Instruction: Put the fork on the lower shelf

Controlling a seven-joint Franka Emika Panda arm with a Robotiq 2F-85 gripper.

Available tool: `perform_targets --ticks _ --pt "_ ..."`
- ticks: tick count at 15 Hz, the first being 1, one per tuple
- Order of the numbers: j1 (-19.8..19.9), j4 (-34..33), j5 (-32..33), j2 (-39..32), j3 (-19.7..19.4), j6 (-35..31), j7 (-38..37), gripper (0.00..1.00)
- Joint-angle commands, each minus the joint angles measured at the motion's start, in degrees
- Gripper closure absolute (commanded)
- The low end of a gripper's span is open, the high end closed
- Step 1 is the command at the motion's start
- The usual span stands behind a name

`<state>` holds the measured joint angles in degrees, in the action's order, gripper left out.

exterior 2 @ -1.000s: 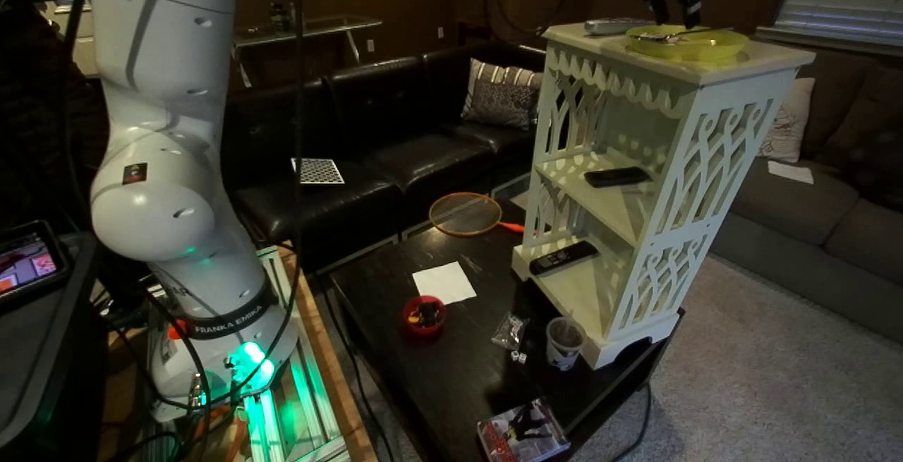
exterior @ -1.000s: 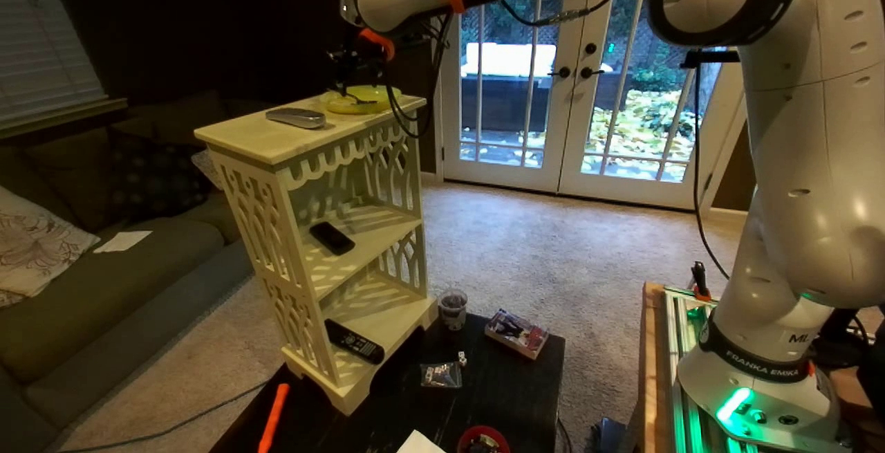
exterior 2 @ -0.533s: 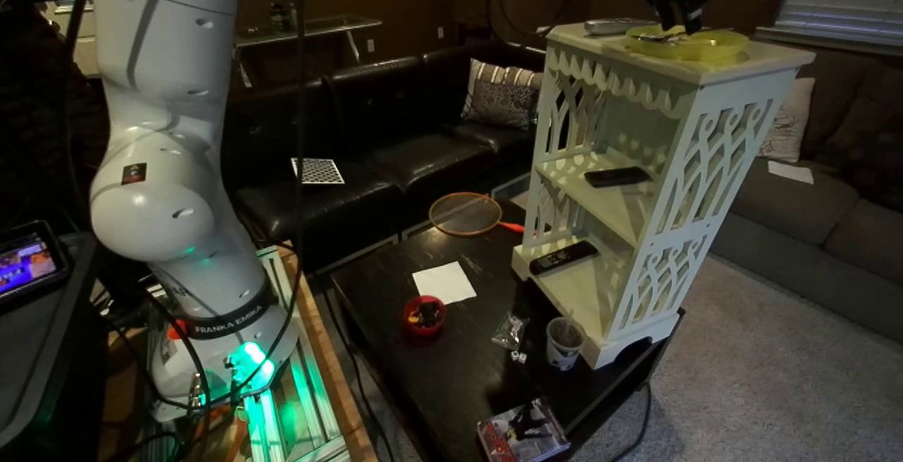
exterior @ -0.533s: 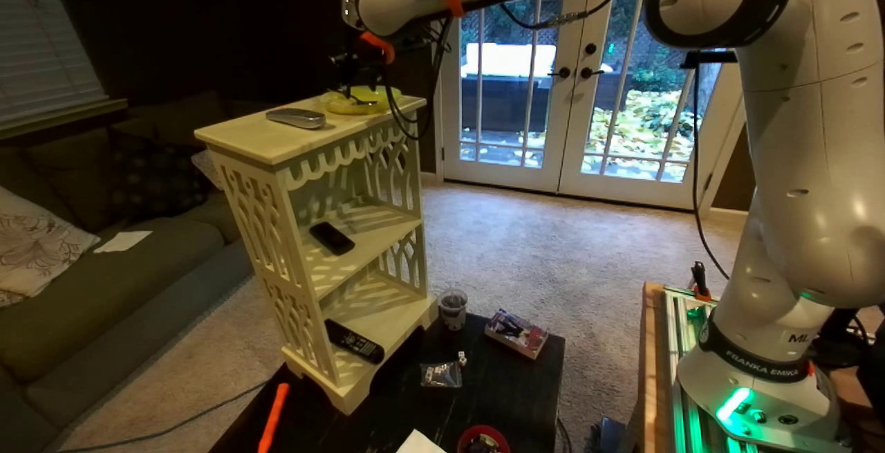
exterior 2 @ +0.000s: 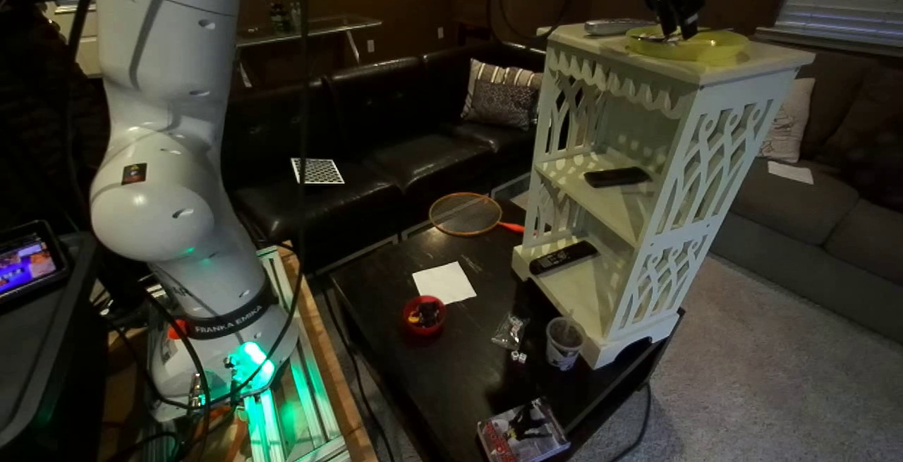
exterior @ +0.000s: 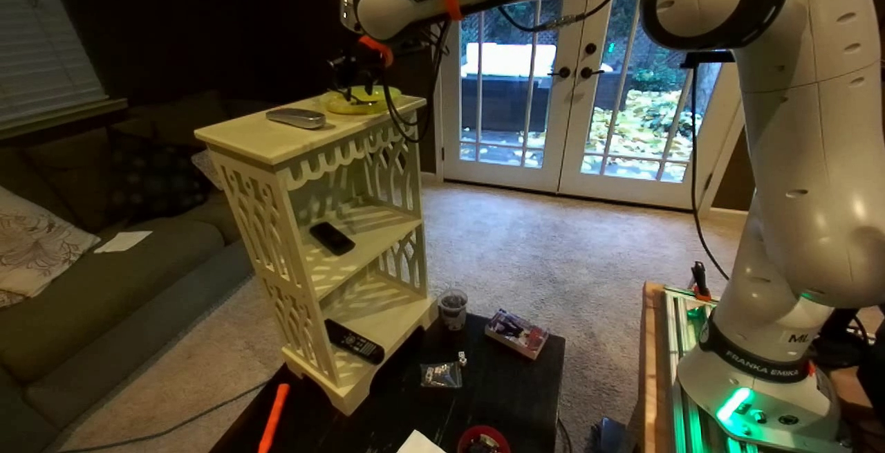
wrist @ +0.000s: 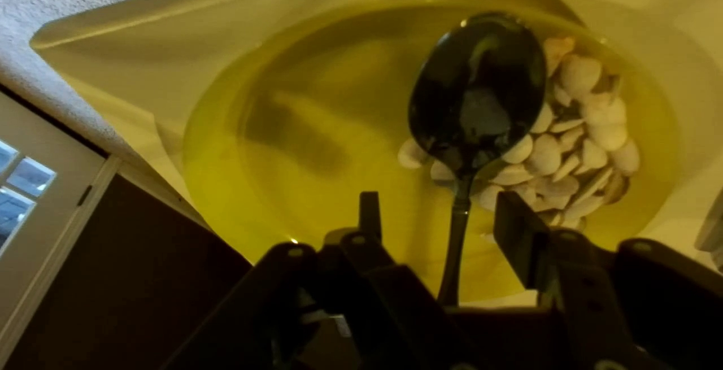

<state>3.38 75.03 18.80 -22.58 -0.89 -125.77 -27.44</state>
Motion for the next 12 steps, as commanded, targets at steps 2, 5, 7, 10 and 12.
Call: perform_targets --ticks 2,5,7,10,12 --pt "-0.09 0.64 -0.31 -0.07 0.23 -1.86 -0.90 0.71" --pt "-0.09 0.68 -0.32 -0.19 0.24 -2.27 -0.84 0.88" --pt "-0.09 0.81 -0.33 -0.15 0.24 -2.52 -0.87 0.99" --pt "-0.16 1.04 -0.22 0.48 0.23 -3.07 -1.01 0.98" --pt "-0.32 1.24 0.17 1.83 0.08 -3.66 -1.31 0.98"
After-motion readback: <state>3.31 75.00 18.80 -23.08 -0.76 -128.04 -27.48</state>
